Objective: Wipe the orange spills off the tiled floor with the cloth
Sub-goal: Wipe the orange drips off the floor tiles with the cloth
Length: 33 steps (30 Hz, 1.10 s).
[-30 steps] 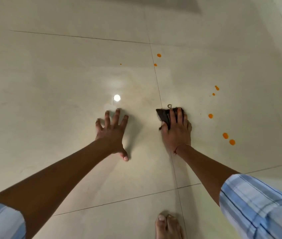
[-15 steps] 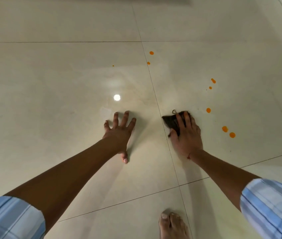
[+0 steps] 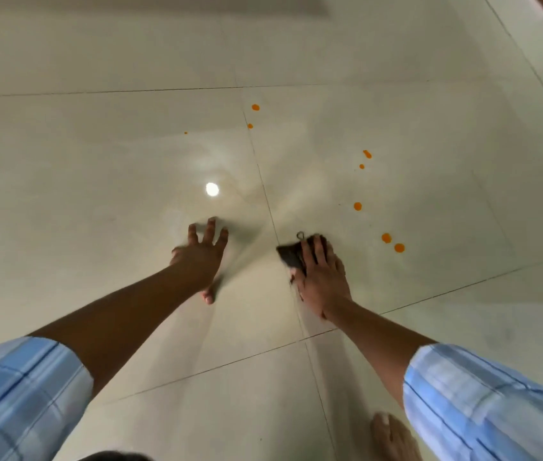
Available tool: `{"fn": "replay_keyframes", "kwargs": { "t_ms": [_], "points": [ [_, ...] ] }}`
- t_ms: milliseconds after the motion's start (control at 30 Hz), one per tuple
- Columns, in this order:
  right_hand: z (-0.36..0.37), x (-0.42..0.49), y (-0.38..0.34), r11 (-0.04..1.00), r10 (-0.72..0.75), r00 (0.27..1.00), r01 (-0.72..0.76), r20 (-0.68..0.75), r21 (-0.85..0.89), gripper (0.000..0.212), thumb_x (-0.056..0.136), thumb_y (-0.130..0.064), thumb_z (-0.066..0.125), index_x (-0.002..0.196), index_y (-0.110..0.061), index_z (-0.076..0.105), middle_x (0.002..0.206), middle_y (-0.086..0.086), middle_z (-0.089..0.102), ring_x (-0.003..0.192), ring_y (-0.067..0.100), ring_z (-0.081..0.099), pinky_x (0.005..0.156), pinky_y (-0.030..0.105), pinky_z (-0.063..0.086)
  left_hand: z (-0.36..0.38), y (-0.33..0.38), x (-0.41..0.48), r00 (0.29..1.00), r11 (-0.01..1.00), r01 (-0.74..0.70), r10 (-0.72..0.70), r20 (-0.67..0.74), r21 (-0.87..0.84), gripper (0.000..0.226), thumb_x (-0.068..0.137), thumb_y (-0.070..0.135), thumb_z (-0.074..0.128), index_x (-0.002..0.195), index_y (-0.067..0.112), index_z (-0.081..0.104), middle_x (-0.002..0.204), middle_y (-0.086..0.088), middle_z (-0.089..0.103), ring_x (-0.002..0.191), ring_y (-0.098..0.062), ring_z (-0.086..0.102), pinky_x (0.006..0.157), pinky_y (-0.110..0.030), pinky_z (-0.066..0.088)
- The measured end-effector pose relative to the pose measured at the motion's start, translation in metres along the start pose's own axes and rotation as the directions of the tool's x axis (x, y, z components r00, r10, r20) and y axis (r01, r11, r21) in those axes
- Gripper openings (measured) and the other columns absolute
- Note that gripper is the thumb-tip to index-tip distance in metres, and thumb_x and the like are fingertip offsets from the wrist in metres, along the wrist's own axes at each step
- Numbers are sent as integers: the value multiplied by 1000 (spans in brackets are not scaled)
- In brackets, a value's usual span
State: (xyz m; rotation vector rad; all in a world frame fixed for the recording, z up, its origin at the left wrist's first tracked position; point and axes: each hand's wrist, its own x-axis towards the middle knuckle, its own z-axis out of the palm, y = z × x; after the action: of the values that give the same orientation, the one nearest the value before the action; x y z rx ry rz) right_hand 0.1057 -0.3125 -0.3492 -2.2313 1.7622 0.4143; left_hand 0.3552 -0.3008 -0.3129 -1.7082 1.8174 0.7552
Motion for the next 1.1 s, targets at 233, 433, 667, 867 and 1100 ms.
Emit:
{"fn": "replay_keyframes", "kwargs": {
  "t_ms": [233,433,667,867,1100],
  "points": [
    [-34,115,65,988,-126,989,118,-79,-98,64,101,-46,28,155,-17,10,163,8,6,148,30,4,119,45,13,-19,40,20,996,993,-13,23,-87,118,144,54,66,80,152,12,-11,158,-18,-19,146,-42,-4,114,-59,14],
    [-45,123,87,960,-256,966,252,-19,-124,66,100,-51,28,155,-21,10,163,4,2,149,27,0,119,42,6,-43,143,64,994,996,-83,82,-73,-11,147,52,56,86,151,14,-14,158,-12,-24,145,-42,-13,115,-60,14],
    [7,38,75,889,-458,880,455,-128,-54,65,94,-44,39,152,-17,24,161,8,19,148,30,13,118,44,15,-24,122,58,972,986,-142,121,-203,-89,149,49,63,84,152,9,-9,160,-7,-21,148,-27,-14,121,-40,7],
    [-8,70,58,978,-180,963,196,-201,65,66,94,-45,36,152,-17,22,161,9,16,148,30,9,120,46,15,-15,100,54,962,988,-102,69,-264,-113,143,49,66,82,153,14,-1,161,-6,-16,148,-28,-12,120,-49,6],
    [11,24,83,891,-454,878,444,-150,-97,66,89,-47,39,149,-21,30,160,7,22,146,28,20,113,44,26,-23,102,53,971,991,-102,79,-227,-92,144,48,55,89,152,10,1,161,-11,-14,147,-36,-7,116,-51,17]
  ]
}}
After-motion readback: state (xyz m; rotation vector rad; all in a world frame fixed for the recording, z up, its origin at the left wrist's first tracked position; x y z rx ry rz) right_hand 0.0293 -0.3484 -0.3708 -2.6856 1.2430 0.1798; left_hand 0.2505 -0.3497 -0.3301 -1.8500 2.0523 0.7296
